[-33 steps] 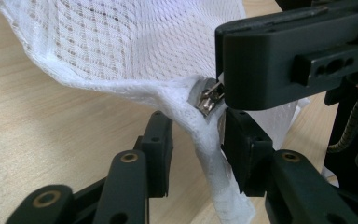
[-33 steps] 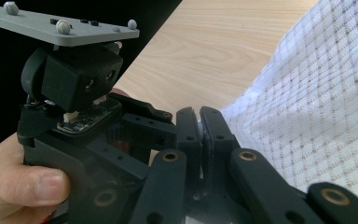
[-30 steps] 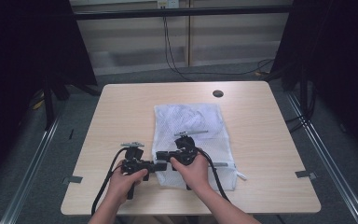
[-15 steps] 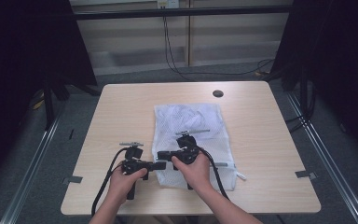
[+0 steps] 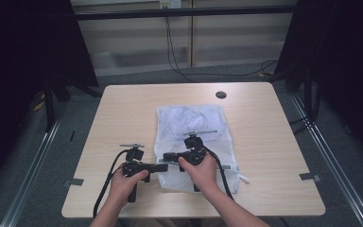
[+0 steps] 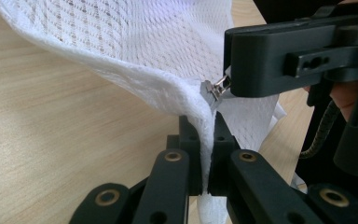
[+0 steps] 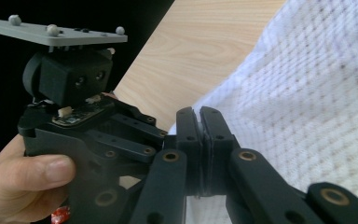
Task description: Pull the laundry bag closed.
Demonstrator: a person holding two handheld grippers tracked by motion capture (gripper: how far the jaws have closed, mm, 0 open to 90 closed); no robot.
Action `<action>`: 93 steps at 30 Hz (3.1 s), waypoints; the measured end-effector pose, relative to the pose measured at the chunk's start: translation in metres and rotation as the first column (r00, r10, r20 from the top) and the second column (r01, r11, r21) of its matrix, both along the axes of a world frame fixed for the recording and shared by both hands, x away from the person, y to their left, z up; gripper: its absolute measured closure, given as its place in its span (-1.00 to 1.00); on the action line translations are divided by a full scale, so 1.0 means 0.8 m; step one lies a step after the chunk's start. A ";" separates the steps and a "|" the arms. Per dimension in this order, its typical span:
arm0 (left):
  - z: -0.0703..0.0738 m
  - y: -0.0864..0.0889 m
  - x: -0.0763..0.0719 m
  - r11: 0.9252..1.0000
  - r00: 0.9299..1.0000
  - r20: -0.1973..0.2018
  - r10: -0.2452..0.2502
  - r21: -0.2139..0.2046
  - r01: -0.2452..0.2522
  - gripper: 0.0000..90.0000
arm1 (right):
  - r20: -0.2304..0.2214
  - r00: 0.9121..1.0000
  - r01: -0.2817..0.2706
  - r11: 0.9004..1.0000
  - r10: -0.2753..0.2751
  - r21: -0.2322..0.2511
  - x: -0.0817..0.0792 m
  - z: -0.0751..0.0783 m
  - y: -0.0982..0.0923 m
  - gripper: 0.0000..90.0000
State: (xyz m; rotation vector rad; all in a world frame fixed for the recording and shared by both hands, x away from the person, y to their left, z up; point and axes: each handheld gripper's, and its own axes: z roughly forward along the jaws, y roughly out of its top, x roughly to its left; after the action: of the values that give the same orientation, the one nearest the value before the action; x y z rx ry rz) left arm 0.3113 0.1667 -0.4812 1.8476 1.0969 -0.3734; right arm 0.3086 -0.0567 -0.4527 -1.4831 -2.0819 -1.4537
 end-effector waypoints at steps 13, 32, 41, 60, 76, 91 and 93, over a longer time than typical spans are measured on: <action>0.001 0.001 0.000 1.000 1.000 -0.013 0.006 -0.002 -0.006 0.96 | 0.003 1.000 -0.002 1.000 0.002 -0.016 -0.001 0.001 -0.006 0.94; 0.002 0.001 -0.001 1.000 1.000 -0.022 0.004 -0.001 -0.004 0.96 | -0.012 1.000 -0.006 1.000 0.006 -0.016 -0.001 -0.002 -0.015 0.94; 0.002 0.001 -0.001 1.000 1.000 -0.024 0.000 -0.015 -0.001 0.96 | -0.015 1.000 -0.003 1.000 0.003 -0.013 -0.001 -0.003 -0.027 0.94; 0.002 0.001 -0.001 1.000 0.999 -0.035 -0.005 -0.015 0.005 0.96 | -0.024 1.000 0.004 1.000 -0.004 -0.018 0.000 -0.005 -0.040 0.94; 0.001 0.001 0.000 1.000 0.999 -0.050 -0.012 -0.017 0.011 0.96 | -0.045 0.999 -0.005 1.000 0.004 -0.011 0.002 -0.007 -0.042 0.94; 0.002 0.005 0.001 1.000 0.998 -0.062 0.003 -0.027 -0.004 0.96 | -0.045 0.999 0.016 1.000 -0.016 -0.011 0.004 -0.006 -0.054 0.94; 0.002 0.004 0.000 1.000 0.998 -0.061 0.001 -0.027 -0.002 0.96 | -0.046 0.999 0.013 1.000 -0.014 -0.017 0.004 -0.006 -0.055 0.94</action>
State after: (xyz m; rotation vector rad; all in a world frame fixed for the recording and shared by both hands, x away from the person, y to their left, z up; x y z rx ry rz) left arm 0.3116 0.1700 -0.4793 1.8218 1.1288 -0.4441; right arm 0.3117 -0.1009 -0.4577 -1.5248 -2.0658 -1.3970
